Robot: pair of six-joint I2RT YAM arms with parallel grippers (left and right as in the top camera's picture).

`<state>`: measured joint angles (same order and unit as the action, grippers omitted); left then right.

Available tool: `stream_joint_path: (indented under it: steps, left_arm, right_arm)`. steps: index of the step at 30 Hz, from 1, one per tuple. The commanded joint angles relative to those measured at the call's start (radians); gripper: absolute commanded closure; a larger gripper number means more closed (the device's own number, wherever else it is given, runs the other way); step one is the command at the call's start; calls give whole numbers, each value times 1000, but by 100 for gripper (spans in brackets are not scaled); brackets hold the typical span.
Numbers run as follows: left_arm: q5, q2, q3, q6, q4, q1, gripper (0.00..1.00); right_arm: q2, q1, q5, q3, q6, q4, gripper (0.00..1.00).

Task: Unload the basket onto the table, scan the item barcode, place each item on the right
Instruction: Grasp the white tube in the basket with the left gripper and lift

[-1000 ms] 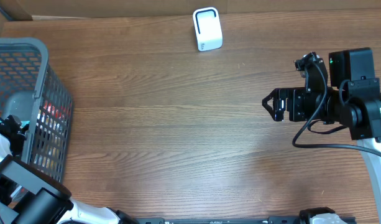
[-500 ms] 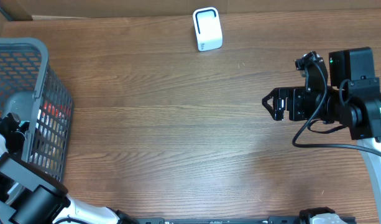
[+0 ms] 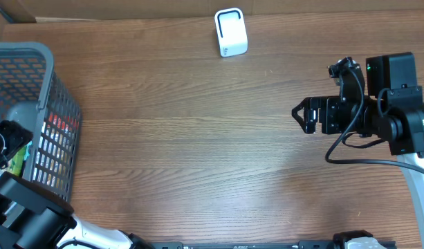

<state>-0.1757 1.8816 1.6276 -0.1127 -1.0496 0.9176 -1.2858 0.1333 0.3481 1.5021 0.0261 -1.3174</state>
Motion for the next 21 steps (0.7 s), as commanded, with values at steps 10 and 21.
stream_joint_path:
  steps: [10,21]
  left_arm:
    - [114,50,2,-77,26,-5,33]
    - [26,176,1,-103,1,-10,38]
  right_arm:
    - [-11,4,-7,23,3,14,0]
    - [-83,4,-6,23,13,14,0]
